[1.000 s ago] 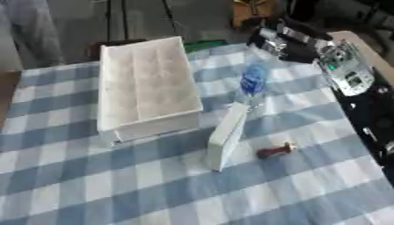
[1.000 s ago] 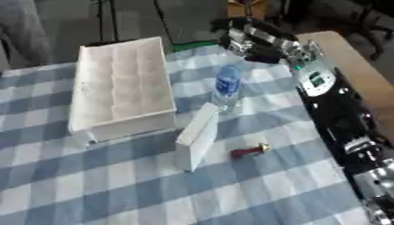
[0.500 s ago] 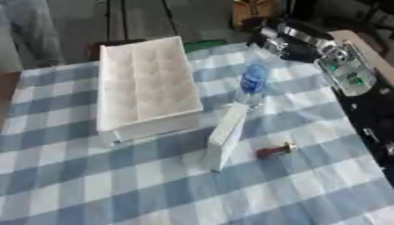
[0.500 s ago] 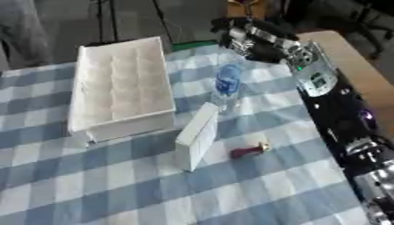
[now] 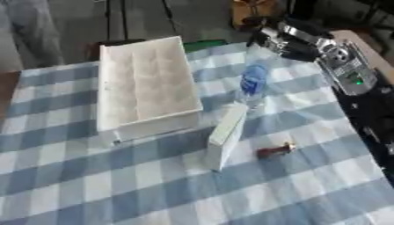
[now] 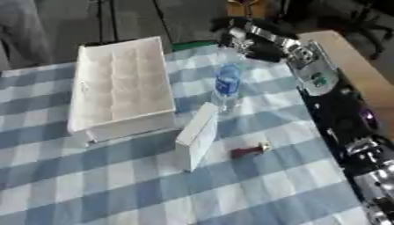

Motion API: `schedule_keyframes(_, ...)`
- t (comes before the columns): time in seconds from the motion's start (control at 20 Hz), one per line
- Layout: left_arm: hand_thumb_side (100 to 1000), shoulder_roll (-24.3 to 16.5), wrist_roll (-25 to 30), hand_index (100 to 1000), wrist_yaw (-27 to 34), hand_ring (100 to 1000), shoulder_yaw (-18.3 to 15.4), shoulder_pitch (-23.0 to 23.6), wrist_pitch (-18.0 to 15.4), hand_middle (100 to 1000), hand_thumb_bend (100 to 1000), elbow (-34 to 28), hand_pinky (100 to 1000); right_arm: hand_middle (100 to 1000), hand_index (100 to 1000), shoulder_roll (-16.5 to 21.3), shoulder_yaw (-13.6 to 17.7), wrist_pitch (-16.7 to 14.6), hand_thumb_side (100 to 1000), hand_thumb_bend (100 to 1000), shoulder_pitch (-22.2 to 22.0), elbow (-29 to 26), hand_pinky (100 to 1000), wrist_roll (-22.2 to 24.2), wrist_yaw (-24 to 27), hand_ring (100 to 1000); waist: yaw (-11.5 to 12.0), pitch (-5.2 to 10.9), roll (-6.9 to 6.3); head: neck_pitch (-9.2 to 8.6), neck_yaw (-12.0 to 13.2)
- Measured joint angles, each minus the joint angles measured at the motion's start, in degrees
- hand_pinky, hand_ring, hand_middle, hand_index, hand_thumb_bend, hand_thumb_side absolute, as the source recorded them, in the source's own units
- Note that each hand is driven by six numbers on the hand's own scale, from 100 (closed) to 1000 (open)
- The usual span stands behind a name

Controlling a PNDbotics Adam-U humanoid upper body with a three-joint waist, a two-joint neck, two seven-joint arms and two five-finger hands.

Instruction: Pick up objects on the table and place them in the box.

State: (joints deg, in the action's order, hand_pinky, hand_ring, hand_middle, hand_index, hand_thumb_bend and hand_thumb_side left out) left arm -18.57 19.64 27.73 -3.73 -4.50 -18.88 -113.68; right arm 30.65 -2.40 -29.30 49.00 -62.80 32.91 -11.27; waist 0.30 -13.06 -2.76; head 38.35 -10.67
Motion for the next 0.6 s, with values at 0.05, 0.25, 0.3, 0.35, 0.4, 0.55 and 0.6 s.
schedule_keyframes(0.05,665,0.00,0.02,879,0.00,722,0.00,0.00,0.01,776,712,0.00,528,864,982,0.00,0.09,0.23,888,100,0.19,-0.04,813,0.04,0.26,721,0.00,0.00,0.00,0.00,0.00)
schedule_keyframes(0.25,665,0.00,0.13,879,0.00,722,0.01,0.00,0.09,776,713,0.00,528,864,982,0.01,0.26,1.02,879,100,0.86,-0.37,813,0.16,1.17,721,-0.01,0.00,0.00,0.00,0.00)
schedule_keyframes(0.3,665,0.00,0.14,879,0.00,722,0.01,0.00,0.09,776,713,0.00,528,864,982,0.02,0.26,1.18,879,100,0.93,-0.43,813,0.21,1.37,721,-0.01,0.00,0.00,0.00,0.00)
schedule_keyframes(0.35,665,0.00,0.14,879,0.00,722,0.01,0.01,0.08,776,713,0.00,528,864,982,0.02,0.26,1.31,872,100,0.93,-0.54,814,0.20,1.57,722,-0.01,0.00,0.00,0.00,0.00)
schedule_keyframes(0.4,665,0.00,0.15,879,0.00,722,0.01,0.01,0.08,776,713,0.00,528,864,982,0.02,0.27,1.45,872,100,0.94,-0.70,814,0.17,1.76,722,-0.01,0.00,0.00,0.00,0.00)
schedule_keyframes(0.55,665,0.00,0.15,879,0.00,723,0.01,0.01,0.07,776,714,0.00,528,864,981,0.03,0.35,1.70,816,100,0.95,-0.96,816,0.03,1.91,724,-0.01,0.00,0.00,0.00,0.00)
schedule_keyframes(0.6,665,0.00,0.15,879,0.00,723,0.01,0.01,0.07,776,714,0.00,527,865,981,0.04,0.46,1.76,865,100,0.95,-0.99,816,-0.08,1.90,724,-0.01,0.00,0.00,0.00,0.00)
